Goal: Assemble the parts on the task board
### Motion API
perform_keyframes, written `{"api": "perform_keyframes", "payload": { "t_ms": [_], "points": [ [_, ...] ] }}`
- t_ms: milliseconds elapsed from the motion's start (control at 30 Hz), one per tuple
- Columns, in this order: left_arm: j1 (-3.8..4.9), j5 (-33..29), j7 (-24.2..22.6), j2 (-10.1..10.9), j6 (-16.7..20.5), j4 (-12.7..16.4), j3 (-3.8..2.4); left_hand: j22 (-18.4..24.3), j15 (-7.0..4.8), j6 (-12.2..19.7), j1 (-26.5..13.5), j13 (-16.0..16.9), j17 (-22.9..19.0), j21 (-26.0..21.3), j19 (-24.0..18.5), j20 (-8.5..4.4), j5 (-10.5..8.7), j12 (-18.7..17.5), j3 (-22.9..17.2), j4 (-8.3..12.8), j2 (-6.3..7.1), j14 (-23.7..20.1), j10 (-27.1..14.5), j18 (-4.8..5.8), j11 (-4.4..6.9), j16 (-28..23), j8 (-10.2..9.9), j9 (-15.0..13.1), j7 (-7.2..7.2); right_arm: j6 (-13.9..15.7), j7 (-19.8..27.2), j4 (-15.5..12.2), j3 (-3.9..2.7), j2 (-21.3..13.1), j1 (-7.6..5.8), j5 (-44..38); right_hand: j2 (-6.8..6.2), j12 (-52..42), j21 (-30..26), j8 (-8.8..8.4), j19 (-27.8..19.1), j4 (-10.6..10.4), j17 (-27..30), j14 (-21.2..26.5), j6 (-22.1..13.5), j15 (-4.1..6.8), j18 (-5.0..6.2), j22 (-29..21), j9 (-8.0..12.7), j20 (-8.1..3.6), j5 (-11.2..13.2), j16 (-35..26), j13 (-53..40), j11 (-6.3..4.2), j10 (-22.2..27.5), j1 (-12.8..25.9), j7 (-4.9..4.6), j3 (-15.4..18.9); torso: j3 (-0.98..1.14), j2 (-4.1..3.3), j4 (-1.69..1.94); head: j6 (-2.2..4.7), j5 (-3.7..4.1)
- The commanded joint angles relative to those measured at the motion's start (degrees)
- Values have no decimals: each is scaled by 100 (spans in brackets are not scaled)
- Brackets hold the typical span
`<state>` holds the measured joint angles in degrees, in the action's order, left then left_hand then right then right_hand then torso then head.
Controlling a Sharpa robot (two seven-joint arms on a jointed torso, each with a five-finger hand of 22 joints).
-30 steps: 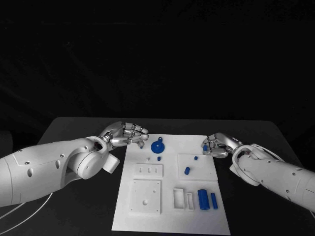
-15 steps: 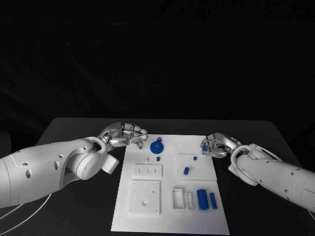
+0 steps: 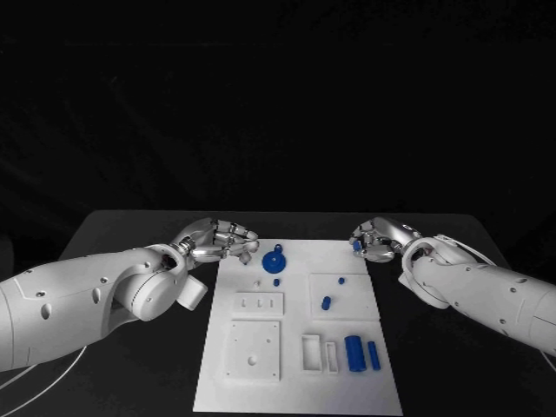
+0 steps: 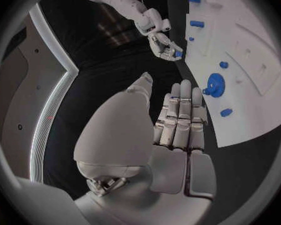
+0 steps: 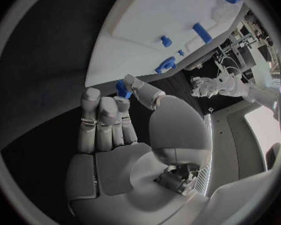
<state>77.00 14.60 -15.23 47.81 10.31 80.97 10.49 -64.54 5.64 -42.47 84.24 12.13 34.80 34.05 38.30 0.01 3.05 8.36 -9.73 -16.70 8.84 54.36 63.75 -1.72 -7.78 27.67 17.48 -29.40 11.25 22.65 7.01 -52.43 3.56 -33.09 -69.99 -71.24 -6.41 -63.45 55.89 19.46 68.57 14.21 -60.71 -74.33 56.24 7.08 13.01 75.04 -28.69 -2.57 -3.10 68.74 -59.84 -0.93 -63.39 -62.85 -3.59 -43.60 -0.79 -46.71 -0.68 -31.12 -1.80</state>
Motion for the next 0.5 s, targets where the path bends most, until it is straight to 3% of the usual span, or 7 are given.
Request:
{"api": "perform_keyframes", "payload": {
  "t_ms": [33, 200, 300, 500],
  "points": [
    [5, 78, 117, -32, -18, 14, -12, 1, -6, -65, -81, 1, 15, -17, 8, -8, -23, -33, 41, 7, -18, 45, 2, -109, 8, -36, 8, 5, 1, -284, -612, -88, -2, -2, -74, -637, 1, 16, 19, 37, 9, 23, -8, -8, 253, 33, 199, 76, -64, -38, 29, -23, 7, -31, -12, -28, -157, -20, -7, 14, -5, 28, 2],
    [15, 77, 310, -152, 79, -99, -21, -8, -27, -168, -476, 35, 55, 5, 46, -27, -23, -13, 67, 2, -35, 94, 137, -117, 64, -36, 18, 33, -33, -457, -998, -322, -3, 8, -152, -1000, -12, 20, 19, 36, 15, 27, -9, -9, 258, 35, 199, 72, -64, -41, 30, -24, 10, -33, -17, -20, -156, -22, -25, 57, -26, 51, -7],
    [20, 80, 484, -221, 94, -138, -21, -12, -40, -237, -789, 55, 78, 15, 65, -43, -23, -6, 77, -1, 3, 115, 209, -125, 96, -41, 27, 48, -60, -515, -1225, -568, -3, 19, -206, -1244, -24, 21, 19, 37, 22, 31, -10, -11, 265, 37, 199, 69, -65, -43, 29, -23, 13, -35, -24, -18, -153, -28, -24, 85, -47, 52, -38],
    [24, 235, 951, -341, 125, -132, -20, -28, -119, -371, -1302, 163, 173, 56, 131, -106, -21, 133, 588, -5, -113, 260, 529, -152, 255, 46, 44, 76, -115, -617, -1671, -1186, -3, 35, -256, -1687, -52, 28, 17, 40, 44, 32, -12, -23, 289, 46, 199, 59, -66, -46, 29, -24, 22, -44, -48, -18, -144, -66, -41, 127, -56, 59, -86]
  ]
}}
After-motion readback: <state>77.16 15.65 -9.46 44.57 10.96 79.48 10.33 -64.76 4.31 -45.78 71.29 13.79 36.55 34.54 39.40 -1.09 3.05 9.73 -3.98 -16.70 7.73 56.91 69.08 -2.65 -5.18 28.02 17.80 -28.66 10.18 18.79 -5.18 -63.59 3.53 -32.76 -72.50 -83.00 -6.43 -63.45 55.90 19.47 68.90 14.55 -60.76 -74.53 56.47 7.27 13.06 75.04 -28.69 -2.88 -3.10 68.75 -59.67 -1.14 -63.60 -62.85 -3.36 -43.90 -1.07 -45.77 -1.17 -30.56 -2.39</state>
